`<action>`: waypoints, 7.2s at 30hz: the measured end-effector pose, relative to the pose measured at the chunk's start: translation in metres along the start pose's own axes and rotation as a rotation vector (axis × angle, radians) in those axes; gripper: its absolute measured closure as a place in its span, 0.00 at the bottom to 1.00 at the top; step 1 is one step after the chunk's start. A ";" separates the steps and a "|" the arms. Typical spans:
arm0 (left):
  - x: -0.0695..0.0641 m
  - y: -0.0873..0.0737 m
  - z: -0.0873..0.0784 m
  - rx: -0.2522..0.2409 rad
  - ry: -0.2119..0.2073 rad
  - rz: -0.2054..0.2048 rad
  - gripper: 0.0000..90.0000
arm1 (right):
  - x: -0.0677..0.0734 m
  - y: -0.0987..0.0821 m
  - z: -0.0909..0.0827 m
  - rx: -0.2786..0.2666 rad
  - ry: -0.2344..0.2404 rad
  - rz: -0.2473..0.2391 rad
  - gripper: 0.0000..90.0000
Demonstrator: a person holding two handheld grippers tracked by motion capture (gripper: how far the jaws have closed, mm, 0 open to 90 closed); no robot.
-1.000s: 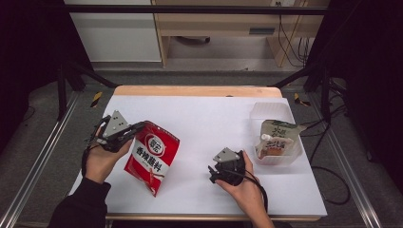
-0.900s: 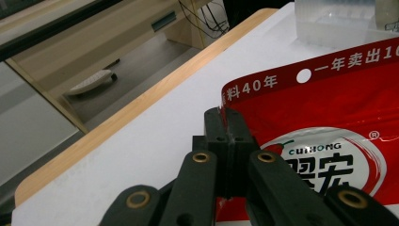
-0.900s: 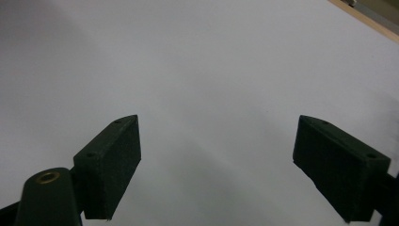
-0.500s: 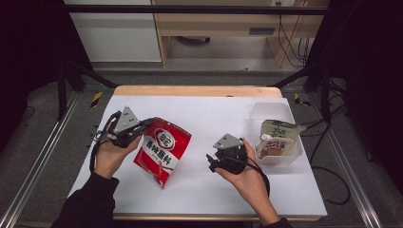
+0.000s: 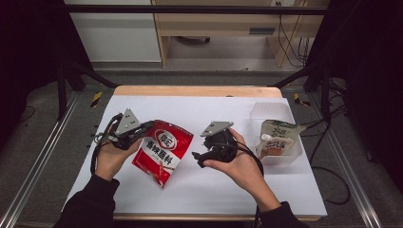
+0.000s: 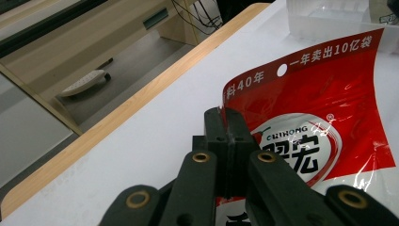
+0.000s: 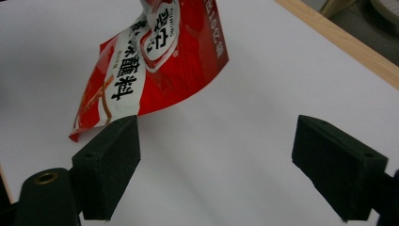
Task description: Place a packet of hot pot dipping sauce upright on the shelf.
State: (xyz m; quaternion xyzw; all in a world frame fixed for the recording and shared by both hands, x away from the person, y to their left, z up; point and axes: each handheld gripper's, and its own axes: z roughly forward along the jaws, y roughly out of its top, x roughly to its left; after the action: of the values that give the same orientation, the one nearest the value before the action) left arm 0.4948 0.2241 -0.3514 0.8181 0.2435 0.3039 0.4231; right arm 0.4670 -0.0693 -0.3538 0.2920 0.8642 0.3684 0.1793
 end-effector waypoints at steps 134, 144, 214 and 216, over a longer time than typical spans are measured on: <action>0.011 -0.124 -0.015 0.139 0.024 -0.226 0.07 | -0.093 0.080 -0.068 0.037 0.022 -0.161 1.00; 0.009 -0.125 -0.013 0.149 0.019 -0.217 0.07 | -0.124 0.084 -0.084 0.015 -0.058 -0.137 1.00; 0.009 -0.129 -0.009 0.172 0.017 -0.223 0.07 | -0.234 -0.013 -0.135 -0.089 -0.288 0.137 1.00; 0.008 -0.129 -0.010 0.172 0.016 -0.222 0.07 | -0.235 -0.015 -0.134 -0.090 -0.289 0.140 1.00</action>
State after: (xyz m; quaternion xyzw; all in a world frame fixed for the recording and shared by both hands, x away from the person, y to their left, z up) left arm 0.4758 0.3022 -0.4528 0.8170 0.3609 0.2399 0.3804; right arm 0.5712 -0.2986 -0.2536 0.3931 0.7896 0.3727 0.2883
